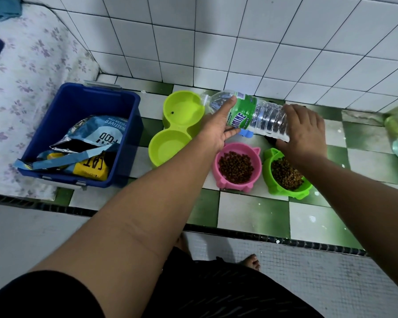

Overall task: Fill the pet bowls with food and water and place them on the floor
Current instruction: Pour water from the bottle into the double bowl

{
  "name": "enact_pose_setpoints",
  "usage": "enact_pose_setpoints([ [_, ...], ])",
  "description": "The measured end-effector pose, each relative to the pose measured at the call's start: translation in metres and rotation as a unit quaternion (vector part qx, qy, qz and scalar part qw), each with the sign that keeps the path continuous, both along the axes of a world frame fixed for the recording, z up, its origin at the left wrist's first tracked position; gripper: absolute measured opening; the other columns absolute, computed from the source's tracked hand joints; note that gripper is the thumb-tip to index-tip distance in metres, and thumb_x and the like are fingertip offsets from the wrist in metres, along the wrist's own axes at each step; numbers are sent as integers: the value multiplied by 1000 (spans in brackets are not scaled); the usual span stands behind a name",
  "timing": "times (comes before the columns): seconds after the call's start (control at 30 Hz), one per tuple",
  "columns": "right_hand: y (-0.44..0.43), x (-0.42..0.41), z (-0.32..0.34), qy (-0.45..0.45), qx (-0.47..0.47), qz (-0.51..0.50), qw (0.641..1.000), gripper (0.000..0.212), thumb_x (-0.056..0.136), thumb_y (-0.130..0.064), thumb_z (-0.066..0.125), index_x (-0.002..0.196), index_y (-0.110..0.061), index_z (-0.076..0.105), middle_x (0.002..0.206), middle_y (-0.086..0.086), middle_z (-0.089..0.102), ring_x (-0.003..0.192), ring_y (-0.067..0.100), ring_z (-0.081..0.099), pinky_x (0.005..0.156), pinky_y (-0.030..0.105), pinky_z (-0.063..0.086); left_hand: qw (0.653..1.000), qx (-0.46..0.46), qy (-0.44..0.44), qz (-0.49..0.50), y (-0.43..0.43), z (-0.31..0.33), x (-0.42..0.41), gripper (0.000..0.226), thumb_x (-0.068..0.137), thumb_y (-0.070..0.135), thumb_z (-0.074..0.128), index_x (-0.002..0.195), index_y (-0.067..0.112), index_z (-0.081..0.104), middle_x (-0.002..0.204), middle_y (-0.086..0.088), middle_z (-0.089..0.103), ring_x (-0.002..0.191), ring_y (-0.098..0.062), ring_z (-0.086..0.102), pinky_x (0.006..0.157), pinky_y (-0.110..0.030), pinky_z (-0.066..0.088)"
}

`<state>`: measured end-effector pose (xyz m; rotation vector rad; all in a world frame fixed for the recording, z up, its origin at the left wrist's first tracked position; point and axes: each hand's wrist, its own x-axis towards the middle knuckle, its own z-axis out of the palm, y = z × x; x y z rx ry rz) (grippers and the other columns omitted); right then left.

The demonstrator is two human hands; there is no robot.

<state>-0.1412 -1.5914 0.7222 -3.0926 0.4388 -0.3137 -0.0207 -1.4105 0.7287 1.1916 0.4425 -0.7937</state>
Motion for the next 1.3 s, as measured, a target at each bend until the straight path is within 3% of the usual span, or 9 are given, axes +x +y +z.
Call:
enact_pose_setpoints([
  [0.1,-2,0,1,8,-4,1,1000,90,71,-22,80,148,-12,35,144,14,44,133,33,38,118,48,23,1000,-7,-2,2,-1,-5,2,86,75,47,87,145,17,47,139,-23,59,91,-32,70,62,-32,63],
  [0.27,-2,1,2,10,-9,9,1000,92,69,-20,81,148,-13,35,145,14,43,134,33,37,119,47,20,1000,-21,9,-1,-3,-14,6,87,76,45,87,147,16,46,137,-23,60,87,-30,69,91,-44,61],
  [0.4,-2,4,3,18,-17,13,1000,94,69,-20,81,149,-13,34,146,13,42,135,33,37,120,46,19,1000,-18,10,6,-3,-19,9,87,74,46,88,145,17,48,133,-23,63,87,-30,71,86,-42,63],
  [0.6,-2,6,4,22,-21,18,999,94,70,-20,81,150,-14,32,147,12,41,136,32,36,121,45,16,1000,-7,11,-7,-2,-23,11,86,72,49,88,143,17,51,127,-21,66,89,-30,72,100,-54,55],
  [0.73,-3,7,5,19,-26,23,999,94,69,-19,81,149,-13,33,146,13,41,136,32,37,121,45,16,1000,-3,5,-7,-2,-23,12,83,74,49,88,142,16,52,121,-20,68,91,-29,73,91,-49,61],
  [1.0,-5,7,7,18,-36,36,999,92,68,-16,80,148,-13,34,146,13,41,136,33,37,121,46,16,1000,-11,11,-10,-1,-24,11,81,77,47,86,142,16,51,125,-20,67,91,-29,72,89,-46,61],
  [1.3,-4,7,10,20,-44,36,998,92,70,-17,80,149,-13,33,147,13,40,137,33,36,122,46,15,1000,-14,15,-18,0,-23,11,78,77,48,85,141,17,53,129,-21,65,94,-30,71,99,-50,57],
])
